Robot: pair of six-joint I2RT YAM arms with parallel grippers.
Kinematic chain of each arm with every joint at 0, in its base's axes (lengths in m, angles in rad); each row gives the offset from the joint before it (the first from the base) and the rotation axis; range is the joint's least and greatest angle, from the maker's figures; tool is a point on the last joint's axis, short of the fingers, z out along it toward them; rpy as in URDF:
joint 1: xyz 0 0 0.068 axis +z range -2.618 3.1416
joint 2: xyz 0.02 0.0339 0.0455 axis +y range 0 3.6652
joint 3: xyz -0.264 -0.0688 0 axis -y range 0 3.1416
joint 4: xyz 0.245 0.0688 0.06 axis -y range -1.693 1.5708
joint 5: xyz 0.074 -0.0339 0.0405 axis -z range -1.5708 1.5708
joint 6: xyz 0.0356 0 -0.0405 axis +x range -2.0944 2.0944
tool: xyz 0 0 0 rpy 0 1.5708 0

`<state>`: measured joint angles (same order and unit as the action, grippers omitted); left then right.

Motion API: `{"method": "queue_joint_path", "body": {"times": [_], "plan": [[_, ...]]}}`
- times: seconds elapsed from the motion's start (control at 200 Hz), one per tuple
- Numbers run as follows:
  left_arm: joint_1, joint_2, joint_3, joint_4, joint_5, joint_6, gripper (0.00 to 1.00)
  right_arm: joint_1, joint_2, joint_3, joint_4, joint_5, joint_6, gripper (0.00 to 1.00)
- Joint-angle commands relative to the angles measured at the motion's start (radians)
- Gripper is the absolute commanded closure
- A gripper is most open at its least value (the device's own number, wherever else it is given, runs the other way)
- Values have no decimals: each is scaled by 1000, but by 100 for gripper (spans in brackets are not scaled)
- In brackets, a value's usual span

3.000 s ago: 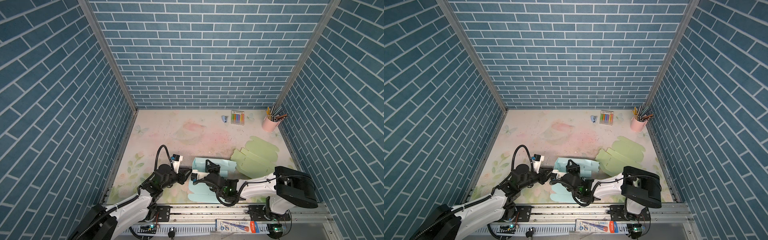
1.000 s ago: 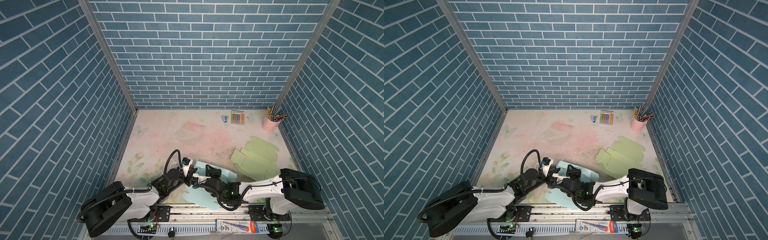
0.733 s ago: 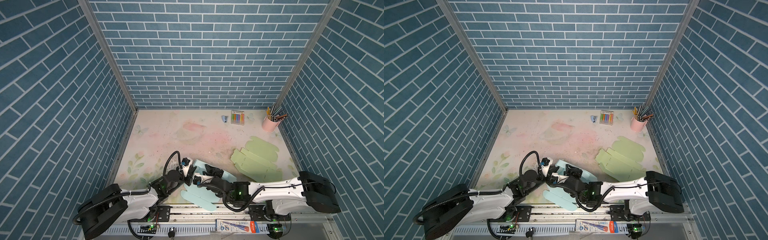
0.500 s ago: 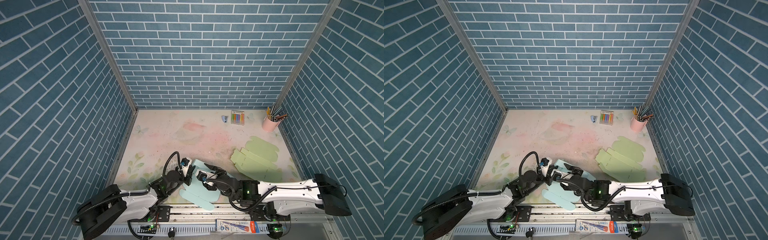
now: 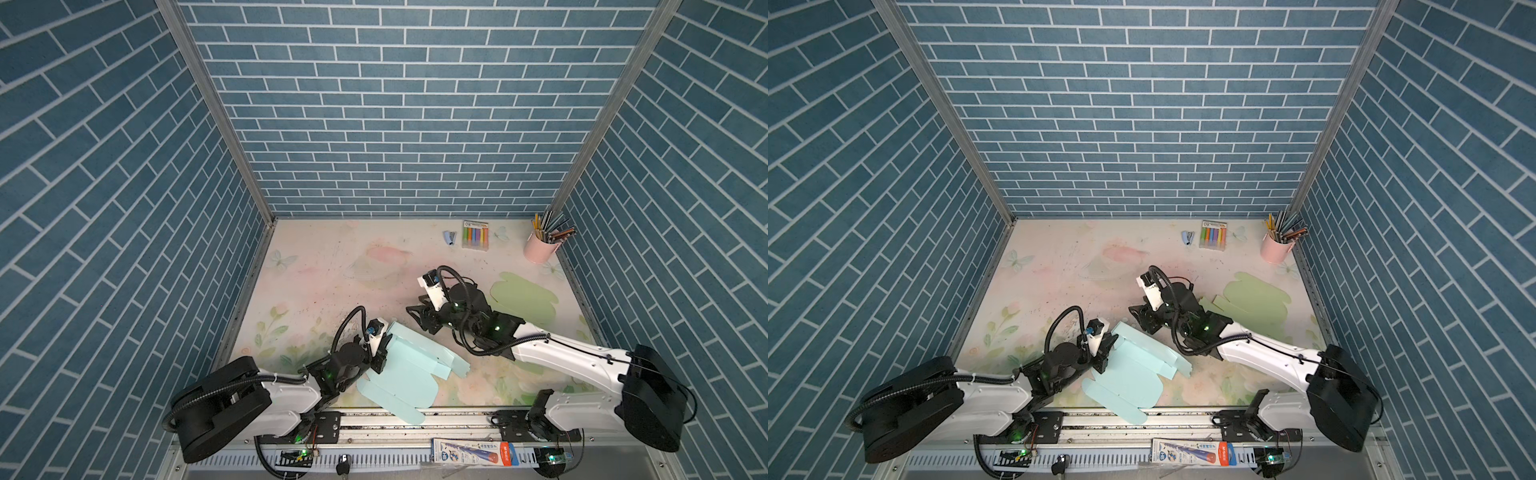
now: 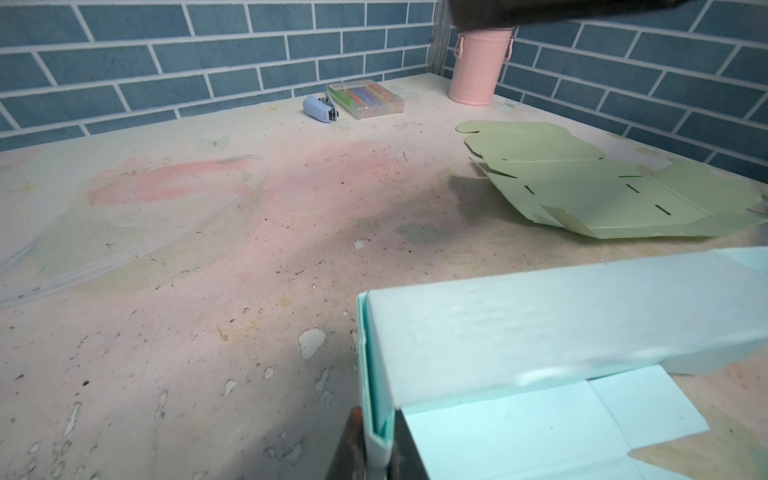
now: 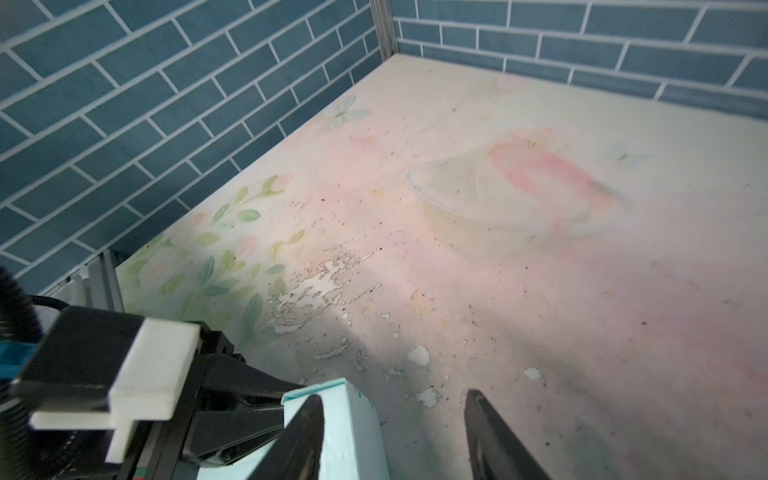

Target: Fold the paper box

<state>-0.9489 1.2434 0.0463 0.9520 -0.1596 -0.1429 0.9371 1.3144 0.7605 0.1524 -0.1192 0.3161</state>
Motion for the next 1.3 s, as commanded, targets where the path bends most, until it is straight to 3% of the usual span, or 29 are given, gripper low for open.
{"method": "queue_joint_path", "body": {"times": [0.0, 0.23, 0.51, 1.165, 1.295], "plan": [[-14, 22, 17, 59, -20, 14, 88, -14, 66, 11, -40, -174, 110, 45], [-16, 99, 23, 113, -35, 19, 87, -22, 124, -27, 27, -256, 166, 47], [-16, 175, 43, 183, -44, 26, 83, -29, 131, -87, 85, -296, 210, 61], [-16, 301, 84, 275, -38, 48, 87, -28, 132, -122, 132, -317, 246, 64], [-16, 309, 89, 277, -37, 54, 78, -28, 132, -135, 157, -332, 268, 64]]}}
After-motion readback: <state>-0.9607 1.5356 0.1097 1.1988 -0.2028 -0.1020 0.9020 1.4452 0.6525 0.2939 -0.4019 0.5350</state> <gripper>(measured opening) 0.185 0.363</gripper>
